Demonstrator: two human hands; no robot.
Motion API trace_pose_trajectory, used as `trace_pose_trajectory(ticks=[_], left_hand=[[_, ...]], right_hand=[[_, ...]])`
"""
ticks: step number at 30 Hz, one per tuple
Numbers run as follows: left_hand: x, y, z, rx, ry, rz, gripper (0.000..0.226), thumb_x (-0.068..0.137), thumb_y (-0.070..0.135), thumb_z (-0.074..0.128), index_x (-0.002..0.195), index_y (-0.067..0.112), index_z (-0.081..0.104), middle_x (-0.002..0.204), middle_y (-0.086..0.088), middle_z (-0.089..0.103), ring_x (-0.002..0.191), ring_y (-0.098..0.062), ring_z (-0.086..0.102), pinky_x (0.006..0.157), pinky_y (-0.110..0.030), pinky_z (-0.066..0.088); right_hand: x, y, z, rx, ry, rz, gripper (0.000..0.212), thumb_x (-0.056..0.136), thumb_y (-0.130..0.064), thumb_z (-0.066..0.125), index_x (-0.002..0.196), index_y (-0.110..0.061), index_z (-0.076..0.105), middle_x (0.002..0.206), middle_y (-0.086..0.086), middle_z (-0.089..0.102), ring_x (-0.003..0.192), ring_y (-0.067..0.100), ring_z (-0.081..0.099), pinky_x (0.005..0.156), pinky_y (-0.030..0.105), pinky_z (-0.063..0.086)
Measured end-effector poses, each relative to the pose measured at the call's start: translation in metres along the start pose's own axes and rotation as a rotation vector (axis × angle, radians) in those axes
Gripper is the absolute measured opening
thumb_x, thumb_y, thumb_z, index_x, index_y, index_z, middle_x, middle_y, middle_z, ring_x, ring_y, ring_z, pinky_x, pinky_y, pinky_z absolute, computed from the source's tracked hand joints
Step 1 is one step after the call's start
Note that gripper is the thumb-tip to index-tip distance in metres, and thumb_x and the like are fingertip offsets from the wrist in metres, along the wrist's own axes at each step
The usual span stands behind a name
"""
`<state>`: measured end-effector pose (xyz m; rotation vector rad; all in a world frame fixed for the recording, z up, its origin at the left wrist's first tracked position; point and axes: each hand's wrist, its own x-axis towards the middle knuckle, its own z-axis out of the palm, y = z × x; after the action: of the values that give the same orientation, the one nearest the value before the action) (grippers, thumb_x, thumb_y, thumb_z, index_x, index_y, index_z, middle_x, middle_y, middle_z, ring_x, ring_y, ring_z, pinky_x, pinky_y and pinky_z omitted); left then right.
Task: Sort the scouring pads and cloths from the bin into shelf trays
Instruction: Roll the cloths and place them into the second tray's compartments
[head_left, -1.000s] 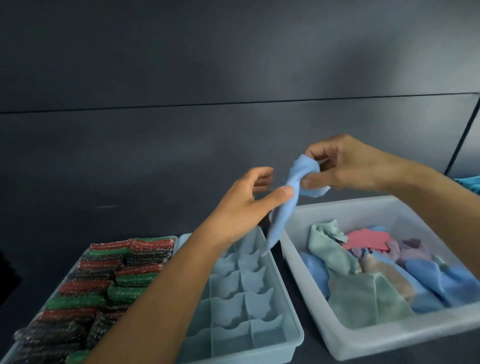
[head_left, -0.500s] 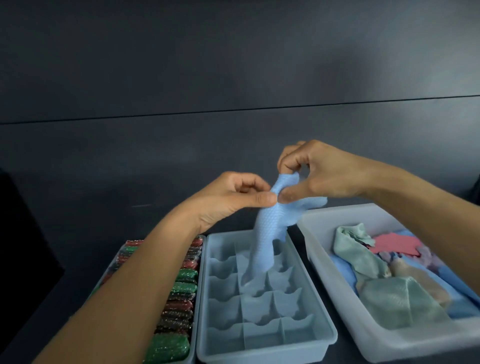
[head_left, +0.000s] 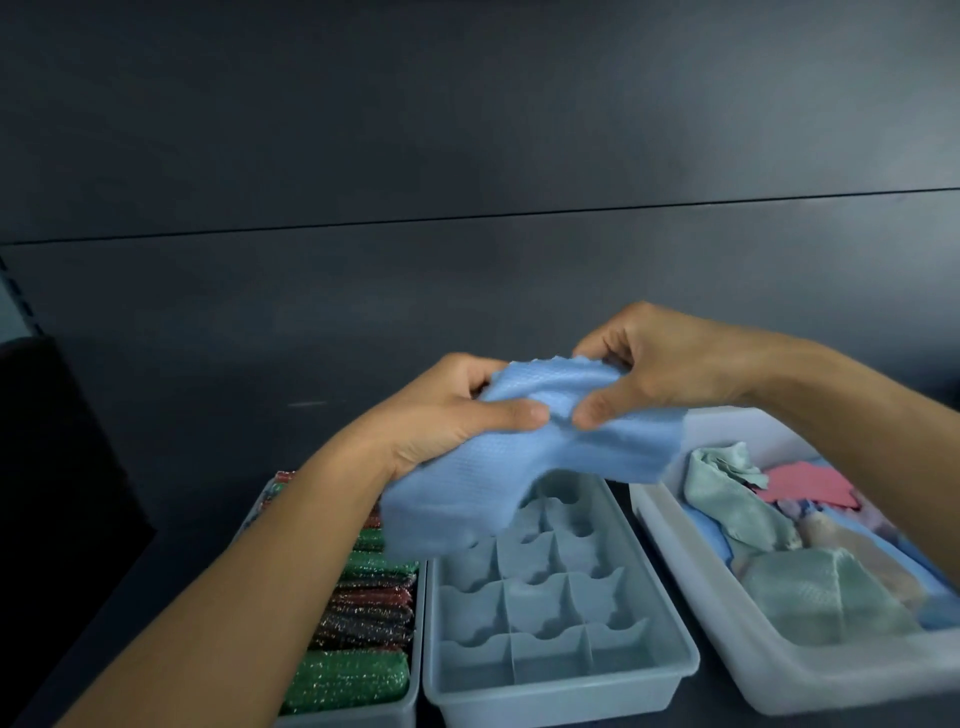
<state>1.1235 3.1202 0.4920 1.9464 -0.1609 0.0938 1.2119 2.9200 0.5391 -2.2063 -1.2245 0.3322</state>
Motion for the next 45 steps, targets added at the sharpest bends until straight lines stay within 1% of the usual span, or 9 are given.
trace_pose_trajectory(ticks=[7,12,20,23,27,30,33,36,45], left_hand=[[-0.016,-0.022,-0.014,-0.125,0.098,-0.06,0.036,0.081,0.026,0.075,0.113,0.013,0.068,0.113,-0.006,0.073,0.103,-0.021,0.069,0.093,-0.034,0.053],[-0.012,-0.019,0.011,-0.054,0.58,0.147,0.041,0.079,0.039,0.076,0.113,0.028,0.058,0.121,0.008,0.062,0.116,-0.005,0.058,0.097,-0.024,0.047],[-0.026,0.014,0.055,0.214,0.446,0.285,0.085,0.061,0.031,0.09,0.128,0.041,0.039,0.128,0.021,0.047,0.119,0.006,0.048,0.093,-0.013,0.044],[-0.016,0.01,0.054,0.213,0.628,0.39,0.052,0.084,0.009,0.073,0.13,0.024,0.056,0.123,0.016,0.063,0.112,0.004,0.058,0.094,-0.017,0.046],[-0.004,0.017,0.027,0.091,0.624,0.314,0.019,0.093,0.011,0.061,0.076,0.018,0.067,0.068,0.005,0.057,0.063,-0.011,0.051,0.064,-0.026,0.041],[-0.001,0.022,0.01,0.054,0.444,0.219,0.025,0.094,0.022,0.06,0.09,-0.002,0.066,0.079,-0.015,0.062,0.07,-0.033,0.054,0.067,-0.042,0.044],[-0.003,0.028,0.005,0.04,0.309,0.154,0.016,0.097,0.016,0.058,0.097,0.008,0.072,0.099,-0.019,0.072,0.088,-0.033,0.068,0.084,-0.047,0.054],[-0.004,0.024,0.001,0.0,0.284,0.14,0.016,0.096,0.015,0.059,0.096,0.005,0.072,0.1,-0.022,0.071,0.087,-0.024,0.066,0.081,-0.039,0.05],[0.001,0.006,0.015,0.058,0.718,0.23,0.013,0.074,0.025,0.075,0.075,0.013,0.07,0.079,-0.021,0.067,0.065,-0.035,0.057,0.063,-0.047,0.052]], right_hand=[[-0.011,0.014,0.004,0.537,0.107,0.092,0.043,0.069,-0.017,0.081,0.101,0.007,0.065,0.099,0.02,0.069,0.087,0.029,0.061,0.087,0.038,0.052],[0.002,-0.005,0.023,0.713,0.178,0.091,0.01,0.082,-0.01,0.069,0.09,-0.004,0.067,0.086,0.013,0.067,0.076,0.022,0.062,0.063,0.026,0.051],[0.013,-0.028,0.032,0.996,0.352,0.114,0.016,0.087,0.005,0.058,0.074,-0.004,0.059,0.055,0.003,0.058,0.045,0.01,0.055,0.04,0.018,0.047],[0.007,-0.028,0.035,1.153,0.403,0.091,0.016,0.089,0.005,0.056,0.074,-0.001,0.057,0.054,0.005,0.064,0.045,0.013,0.063,0.047,0.022,0.055],[-0.004,-0.016,0.033,1.052,0.495,0.025,0.006,0.092,-0.006,0.059,0.095,-0.001,0.057,0.075,0.016,0.072,0.064,0.025,0.07,0.063,0.032,0.06],[-0.007,0.003,0.023,0.609,0.693,-0.139,0.048,0.076,-0.024,0.08,0.114,-0.02,0.051,0.095,0.0,0.066,0.083,0.012,0.063,0.075,0.026,0.054],[-0.004,0.005,0.014,0.161,0.407,-0.168,0.072,0.06,-0.04,0.087,0.123,-0.039,0.053,0.13,-0.012,0.049,0.119,0.002,0.046,0.094,0.021,0.043],[0.003,0.004,0.01,0.193,0.264,-0.1,0.026,0.071,-0.022,0.083,0.087,-0.01,0.067,0.09,0.0,0.062,0.078,0.01,0.056,0.074,0.029,0.045],[0.013,0.0,0.032,0.509,0.624,0.058,0.026,0.075,-0.009,0.078,0.072,-0.008,0.052,0.057,0.0,0.049,0.046,0.013,0.044,0.041,0.021,0.035]])
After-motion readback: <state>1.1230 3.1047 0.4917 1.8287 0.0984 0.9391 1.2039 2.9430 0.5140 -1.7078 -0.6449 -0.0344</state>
